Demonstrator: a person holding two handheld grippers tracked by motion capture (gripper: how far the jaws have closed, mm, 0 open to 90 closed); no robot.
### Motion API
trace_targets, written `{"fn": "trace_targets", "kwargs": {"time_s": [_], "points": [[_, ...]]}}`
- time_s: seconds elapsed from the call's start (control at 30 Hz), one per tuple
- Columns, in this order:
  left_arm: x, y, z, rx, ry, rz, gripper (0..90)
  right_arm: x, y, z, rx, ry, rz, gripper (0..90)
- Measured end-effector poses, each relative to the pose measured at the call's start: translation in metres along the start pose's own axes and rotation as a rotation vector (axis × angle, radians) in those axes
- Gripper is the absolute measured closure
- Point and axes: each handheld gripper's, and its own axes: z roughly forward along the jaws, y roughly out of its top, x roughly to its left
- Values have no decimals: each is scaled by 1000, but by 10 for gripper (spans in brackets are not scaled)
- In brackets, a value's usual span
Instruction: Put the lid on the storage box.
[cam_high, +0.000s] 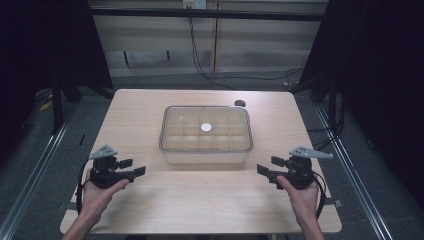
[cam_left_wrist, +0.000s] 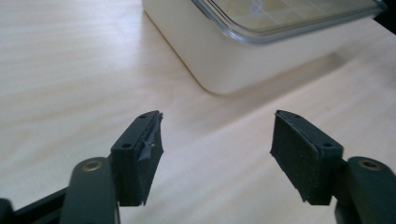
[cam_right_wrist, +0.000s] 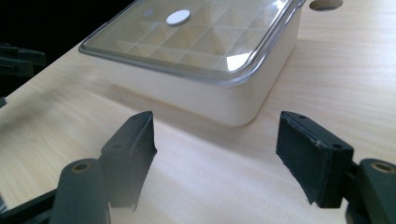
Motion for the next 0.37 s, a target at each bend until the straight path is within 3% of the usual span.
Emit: {"fn": "trace_targets", "kwargs": {"time_s": [0.07, 0.17, 0.3, 0.37], "points": [[-5, -8, -6, 6, 7, 24, 320, 1, -7, -4, 9, 14, 12, 292], [-10, -20, -15, 9, -9, 21, 302, 3, -19, -9, 6, 24, 33, 298], [-12, -36, -21, 14, -10, 44, 300, 8, -34, -18, 5, 1, 36, 276], [-8, -39, -21, 17, -8, 11, 303, 5, -40, -18, -3, -27, 42, 244]]}}
